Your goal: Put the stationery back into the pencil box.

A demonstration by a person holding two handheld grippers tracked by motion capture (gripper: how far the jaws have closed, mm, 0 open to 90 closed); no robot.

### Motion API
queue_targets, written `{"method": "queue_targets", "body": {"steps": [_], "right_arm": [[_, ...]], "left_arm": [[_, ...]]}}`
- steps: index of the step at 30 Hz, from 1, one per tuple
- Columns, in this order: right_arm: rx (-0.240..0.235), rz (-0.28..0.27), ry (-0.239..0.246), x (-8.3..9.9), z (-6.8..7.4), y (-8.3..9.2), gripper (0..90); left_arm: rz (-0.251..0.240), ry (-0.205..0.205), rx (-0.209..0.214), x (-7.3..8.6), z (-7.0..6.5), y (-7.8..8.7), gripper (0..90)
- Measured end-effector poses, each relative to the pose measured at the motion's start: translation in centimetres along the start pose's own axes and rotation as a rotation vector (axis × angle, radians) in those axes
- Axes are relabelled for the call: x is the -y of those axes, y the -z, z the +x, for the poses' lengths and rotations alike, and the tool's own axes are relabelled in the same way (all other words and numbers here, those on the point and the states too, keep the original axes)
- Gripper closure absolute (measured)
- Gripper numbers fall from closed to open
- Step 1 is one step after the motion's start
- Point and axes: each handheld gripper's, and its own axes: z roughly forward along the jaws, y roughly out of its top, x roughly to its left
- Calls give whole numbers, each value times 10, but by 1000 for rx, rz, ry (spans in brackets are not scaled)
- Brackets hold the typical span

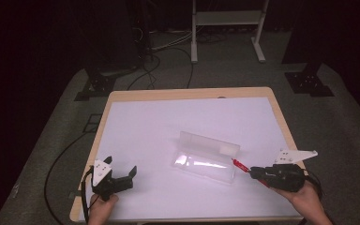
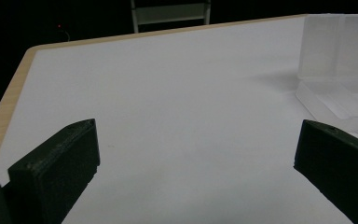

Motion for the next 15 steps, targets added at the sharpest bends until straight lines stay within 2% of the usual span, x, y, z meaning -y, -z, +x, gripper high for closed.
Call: {"method": "queue_targets", "body": {"steps": [15], "right_arm": [[-50,12,52,-23,8,-18,790]], "left_arm": [[-1,1,0,0,0,0,0]]}}
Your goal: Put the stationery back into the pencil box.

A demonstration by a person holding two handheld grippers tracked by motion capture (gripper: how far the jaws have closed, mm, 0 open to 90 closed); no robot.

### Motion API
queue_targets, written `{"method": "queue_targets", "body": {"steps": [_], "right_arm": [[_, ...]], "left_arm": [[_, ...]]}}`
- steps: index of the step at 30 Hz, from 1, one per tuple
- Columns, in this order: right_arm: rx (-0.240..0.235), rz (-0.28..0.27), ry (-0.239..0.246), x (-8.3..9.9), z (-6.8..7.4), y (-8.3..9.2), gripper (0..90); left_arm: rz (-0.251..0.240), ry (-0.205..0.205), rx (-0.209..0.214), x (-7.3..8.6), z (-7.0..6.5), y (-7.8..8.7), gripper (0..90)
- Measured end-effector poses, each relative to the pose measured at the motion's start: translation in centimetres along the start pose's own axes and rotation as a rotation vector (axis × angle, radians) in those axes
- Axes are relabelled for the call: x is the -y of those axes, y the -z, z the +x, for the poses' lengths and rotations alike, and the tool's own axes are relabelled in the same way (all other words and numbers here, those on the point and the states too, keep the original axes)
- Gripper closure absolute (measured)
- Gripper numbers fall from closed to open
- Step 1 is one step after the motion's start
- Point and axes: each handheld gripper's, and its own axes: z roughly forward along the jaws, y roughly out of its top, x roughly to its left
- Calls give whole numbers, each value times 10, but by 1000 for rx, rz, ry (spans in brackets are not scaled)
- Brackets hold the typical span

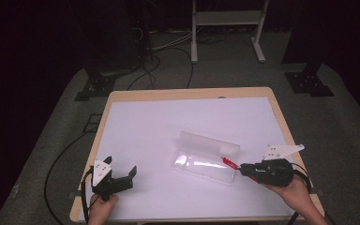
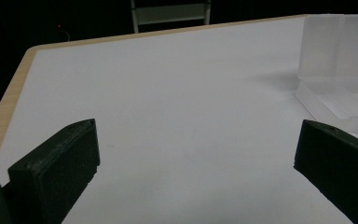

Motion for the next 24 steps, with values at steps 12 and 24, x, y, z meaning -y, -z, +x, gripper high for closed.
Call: {"method": "queue_targets", "body": {"steps": [12,24], "right_arm": [[-26,10,38,-16,2,-13,790],[-33,23,56,-23,-1,-26,790]], "left_arm": [[-1,1,0,0,0,0,0],[-1,-1,-1,0,0,0,0]]}}
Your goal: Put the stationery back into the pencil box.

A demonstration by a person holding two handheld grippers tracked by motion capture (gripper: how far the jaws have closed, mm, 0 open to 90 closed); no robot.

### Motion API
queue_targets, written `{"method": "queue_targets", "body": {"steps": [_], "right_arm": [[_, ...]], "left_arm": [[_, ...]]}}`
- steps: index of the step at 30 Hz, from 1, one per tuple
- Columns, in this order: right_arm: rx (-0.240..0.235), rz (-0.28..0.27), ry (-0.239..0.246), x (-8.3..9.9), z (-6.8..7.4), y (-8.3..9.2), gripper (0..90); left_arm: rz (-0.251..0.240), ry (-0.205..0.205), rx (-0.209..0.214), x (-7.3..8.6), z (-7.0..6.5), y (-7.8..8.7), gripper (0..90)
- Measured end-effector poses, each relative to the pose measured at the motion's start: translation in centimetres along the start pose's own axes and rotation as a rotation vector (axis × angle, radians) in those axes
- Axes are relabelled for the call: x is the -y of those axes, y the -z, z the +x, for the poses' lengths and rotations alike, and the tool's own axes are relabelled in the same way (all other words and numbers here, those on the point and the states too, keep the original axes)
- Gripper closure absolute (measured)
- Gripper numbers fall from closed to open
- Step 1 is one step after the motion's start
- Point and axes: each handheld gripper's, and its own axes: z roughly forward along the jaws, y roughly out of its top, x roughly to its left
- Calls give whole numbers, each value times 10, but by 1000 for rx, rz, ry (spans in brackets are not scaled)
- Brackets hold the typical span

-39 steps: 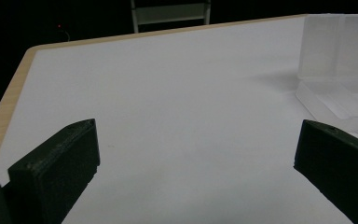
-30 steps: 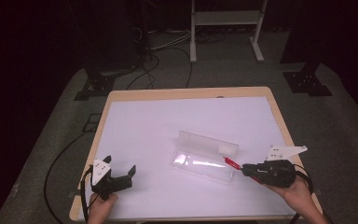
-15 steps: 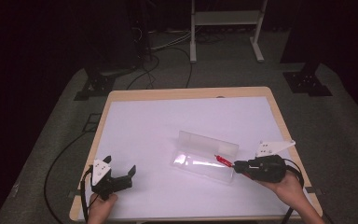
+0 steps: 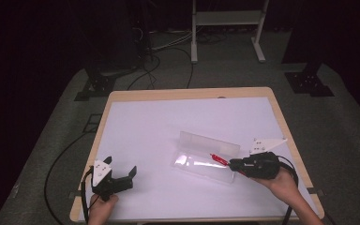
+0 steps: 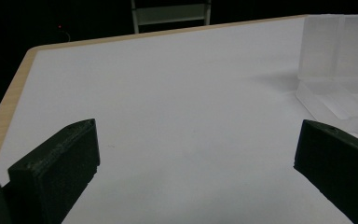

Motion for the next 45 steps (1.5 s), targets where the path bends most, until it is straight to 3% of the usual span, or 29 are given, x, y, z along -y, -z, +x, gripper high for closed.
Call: {"method": "queue_targets", "body": {"steps": [18,45], "right_arm": [[-28,37,38,-14,-1,-26,789],[-46,70,35,-20,-10,-51,789]], "left_arm": [[0,0,1,0,0,0,0],[0,-1,0,0,0,0,0]]}}
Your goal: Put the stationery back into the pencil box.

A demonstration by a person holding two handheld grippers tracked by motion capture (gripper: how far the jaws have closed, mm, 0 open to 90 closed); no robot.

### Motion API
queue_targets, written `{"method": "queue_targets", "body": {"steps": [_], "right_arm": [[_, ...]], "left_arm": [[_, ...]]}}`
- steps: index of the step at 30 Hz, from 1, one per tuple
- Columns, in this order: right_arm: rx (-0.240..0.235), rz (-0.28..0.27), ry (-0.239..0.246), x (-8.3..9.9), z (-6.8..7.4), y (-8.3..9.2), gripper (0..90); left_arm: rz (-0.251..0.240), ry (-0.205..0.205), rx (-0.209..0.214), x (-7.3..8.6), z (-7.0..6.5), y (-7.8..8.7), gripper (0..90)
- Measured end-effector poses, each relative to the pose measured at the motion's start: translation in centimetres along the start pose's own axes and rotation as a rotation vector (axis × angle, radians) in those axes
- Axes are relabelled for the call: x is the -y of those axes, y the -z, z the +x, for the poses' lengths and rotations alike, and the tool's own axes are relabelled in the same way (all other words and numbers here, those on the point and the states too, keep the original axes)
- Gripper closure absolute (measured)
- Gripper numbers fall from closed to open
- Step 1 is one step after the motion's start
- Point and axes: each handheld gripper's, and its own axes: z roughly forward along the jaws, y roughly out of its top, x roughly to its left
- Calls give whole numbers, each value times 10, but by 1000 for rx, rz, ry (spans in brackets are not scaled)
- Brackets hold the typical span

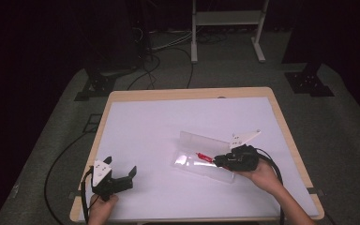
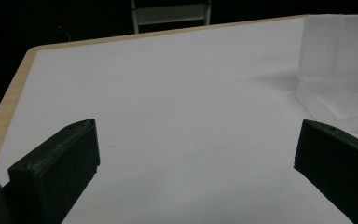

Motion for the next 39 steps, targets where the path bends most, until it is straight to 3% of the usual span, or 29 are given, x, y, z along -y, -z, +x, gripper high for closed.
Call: {"method": "queue_targets", "body": {"steps": [39], "right_arm": [[-13,57,-3,1,-13,-35,789]], "left_arm": [[-3,6,1,0,0,0,0]]}}
